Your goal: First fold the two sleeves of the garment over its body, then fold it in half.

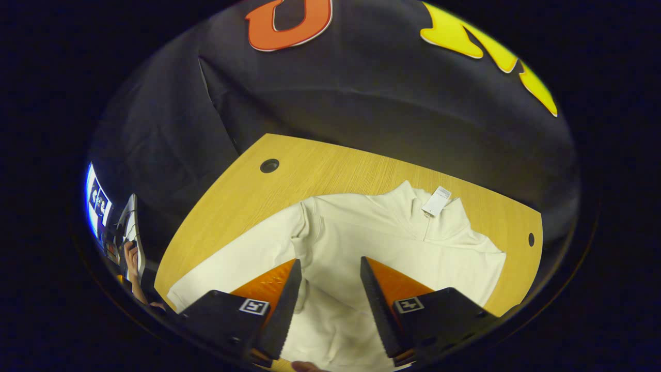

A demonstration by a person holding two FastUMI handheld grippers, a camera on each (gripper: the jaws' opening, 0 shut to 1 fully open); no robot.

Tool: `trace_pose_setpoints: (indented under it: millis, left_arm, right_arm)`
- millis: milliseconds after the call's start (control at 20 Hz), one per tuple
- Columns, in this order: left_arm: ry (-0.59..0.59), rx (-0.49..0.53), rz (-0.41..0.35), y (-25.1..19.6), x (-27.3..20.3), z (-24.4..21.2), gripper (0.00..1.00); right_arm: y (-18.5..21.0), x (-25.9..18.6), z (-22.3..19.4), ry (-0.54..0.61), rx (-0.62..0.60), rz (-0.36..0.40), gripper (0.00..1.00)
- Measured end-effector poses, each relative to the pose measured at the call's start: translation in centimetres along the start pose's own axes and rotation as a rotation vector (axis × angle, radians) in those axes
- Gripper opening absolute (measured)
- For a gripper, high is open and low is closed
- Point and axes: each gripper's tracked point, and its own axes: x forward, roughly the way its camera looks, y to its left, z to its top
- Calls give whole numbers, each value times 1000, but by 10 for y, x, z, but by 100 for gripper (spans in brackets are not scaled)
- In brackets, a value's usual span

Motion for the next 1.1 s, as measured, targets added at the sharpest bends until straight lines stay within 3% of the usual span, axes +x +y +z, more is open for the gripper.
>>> trace_pose_setpoints:
  millis: [50, 100, 200, 350, 500, 700, 900, 1100]
  left_arm:
    - [5, -16, -2, -3, -3, 2, 99]
    - [10, -36, 2, -6, -5, 3, 99]
    - [44, -74, 34, -6, -8, -2, 99]
    - [85, -104, 113, -1, -11, -12, 99]
    - [105, -158, 184, 11, -12, -23, 99]
    - [222, -248, 339, 37, -26, -83, 99]
    - [339, -371, 427, 57, -32, -141, 100]
    - [440, -441, 516, 72, -37, -188, 100]
  right_arm:
    - [-15, -19, -2, -23, -11, -11, 86]
    - [-28, -37, -8, -35, -5, -22, 89]
    - [-49, -72, -22, -58, 6, -6, 89]
    - [-91, -116, -53, -79, 28, -50, 99]
    - [-109, -154, -90, -95, 61, -47, 99]
    - [-103, -184, -143, -104, 71, 6, 99]
    - [-92, -187, -191, -47, 14, 18, 96]
    - [-63, -181, -226, 41, 33, 70, 99]
